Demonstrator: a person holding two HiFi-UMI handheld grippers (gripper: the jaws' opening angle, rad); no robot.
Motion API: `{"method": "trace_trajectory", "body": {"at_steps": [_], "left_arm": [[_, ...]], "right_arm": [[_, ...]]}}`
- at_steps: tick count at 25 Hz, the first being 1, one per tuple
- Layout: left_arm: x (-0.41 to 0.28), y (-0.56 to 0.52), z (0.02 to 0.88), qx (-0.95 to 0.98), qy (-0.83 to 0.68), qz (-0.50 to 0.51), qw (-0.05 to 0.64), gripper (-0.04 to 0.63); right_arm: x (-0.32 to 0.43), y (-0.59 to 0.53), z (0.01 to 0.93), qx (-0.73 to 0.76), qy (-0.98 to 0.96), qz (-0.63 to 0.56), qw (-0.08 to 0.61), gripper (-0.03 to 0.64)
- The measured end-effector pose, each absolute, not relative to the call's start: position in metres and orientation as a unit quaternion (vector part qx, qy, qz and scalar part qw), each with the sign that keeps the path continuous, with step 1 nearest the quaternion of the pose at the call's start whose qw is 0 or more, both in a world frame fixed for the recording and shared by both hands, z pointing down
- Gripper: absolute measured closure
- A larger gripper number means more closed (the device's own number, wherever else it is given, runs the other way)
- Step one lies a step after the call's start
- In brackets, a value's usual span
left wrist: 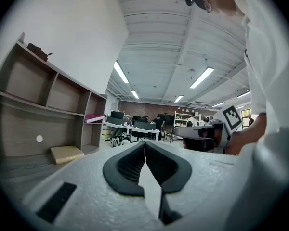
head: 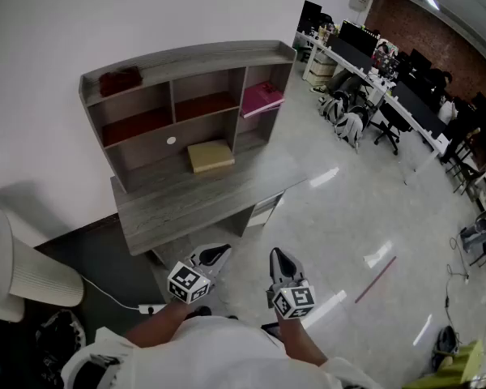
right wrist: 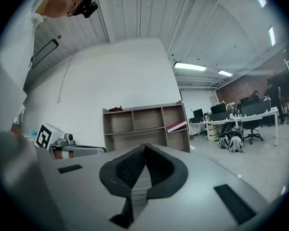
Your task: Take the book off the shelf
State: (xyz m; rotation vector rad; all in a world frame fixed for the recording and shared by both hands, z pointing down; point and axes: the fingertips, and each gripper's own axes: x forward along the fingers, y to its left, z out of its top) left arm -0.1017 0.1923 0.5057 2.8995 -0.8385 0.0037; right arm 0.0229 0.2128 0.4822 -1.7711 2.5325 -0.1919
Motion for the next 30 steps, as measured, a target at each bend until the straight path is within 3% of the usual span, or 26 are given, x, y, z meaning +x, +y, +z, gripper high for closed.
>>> {"method": "trace_trajectory", "body": {"at_steps": [11,16,21,30], "left_arm": [[-0.098,0.191,0.516,0.957,-0.281,0.009,0.072,0.575],[-0.094,0.19,0.519,0.957,-0.28,0.013,0.074,0.575],[-0.084,0.188,0.522,0.956,-0.283,0.018,0.074,0.575],[-0.053,0.191,0.52,0.951,-0.301,0.023,0.069,0.575]], "right_arm": [[0.031,0.213,0.491,-0.563,0.823,-0.068,0.021,0.601],[0.036,0.216,0.495,-0.547,0.827,-0.1,0.079,0.601],[0.055,0.217,0.509,-0.576,0.809,-0.103,0.054,0.601],[0.089,0.224,0.513,-0.546,0.826,-0.116,0.076,0.601]]}}
